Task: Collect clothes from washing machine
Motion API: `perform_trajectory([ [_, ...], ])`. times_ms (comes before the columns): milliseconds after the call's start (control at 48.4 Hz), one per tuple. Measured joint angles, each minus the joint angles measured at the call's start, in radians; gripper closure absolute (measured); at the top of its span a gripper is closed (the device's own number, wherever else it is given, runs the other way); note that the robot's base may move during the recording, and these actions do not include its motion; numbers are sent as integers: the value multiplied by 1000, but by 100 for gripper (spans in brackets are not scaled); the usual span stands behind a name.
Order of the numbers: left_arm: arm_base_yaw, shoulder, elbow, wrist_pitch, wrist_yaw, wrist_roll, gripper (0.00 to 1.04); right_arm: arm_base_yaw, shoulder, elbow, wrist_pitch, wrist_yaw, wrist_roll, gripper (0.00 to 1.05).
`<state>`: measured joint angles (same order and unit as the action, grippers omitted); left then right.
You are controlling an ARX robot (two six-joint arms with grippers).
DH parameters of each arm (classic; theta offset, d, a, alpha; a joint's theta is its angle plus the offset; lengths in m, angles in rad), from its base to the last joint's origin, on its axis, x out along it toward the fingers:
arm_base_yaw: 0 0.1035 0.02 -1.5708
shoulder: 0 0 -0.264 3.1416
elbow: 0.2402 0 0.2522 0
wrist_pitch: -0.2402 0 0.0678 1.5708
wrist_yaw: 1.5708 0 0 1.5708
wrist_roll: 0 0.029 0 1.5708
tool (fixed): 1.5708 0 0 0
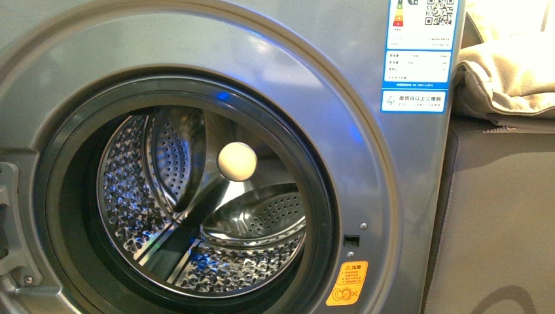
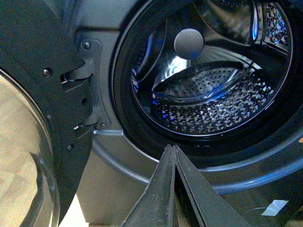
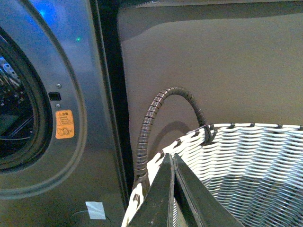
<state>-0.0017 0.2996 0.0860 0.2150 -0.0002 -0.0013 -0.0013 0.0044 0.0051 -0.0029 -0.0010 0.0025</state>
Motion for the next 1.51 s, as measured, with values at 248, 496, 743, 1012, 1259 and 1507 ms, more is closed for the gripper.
perform_trajectory([
  [248, 0, -76, -37, -40, 0, 0, 101, 0, 0, 0, 0, 0, 0, 102],
  [496, 0, -245, -77, -193, 0, 0, 101, 0, 0, 0, 0, 0, 0, 102],
  [743, 0, -296, -77, -214, 0, 0, 101, 0, 0, 0, 0, 0, 0, 102],
  [1012, 0, -296, -77, -214, 0, 0, 67, 0, 0, 0, 0, 0, -1, 64],
  [1259, 0, -296, -77, -214, 0, 0, 19, 0, 0, 0, 0, 0, -1, 19],
  [1507, 0, -296, -77, -214, 0, 0, 6, 0, 0, 0, 0, 0, -1, 8],
])
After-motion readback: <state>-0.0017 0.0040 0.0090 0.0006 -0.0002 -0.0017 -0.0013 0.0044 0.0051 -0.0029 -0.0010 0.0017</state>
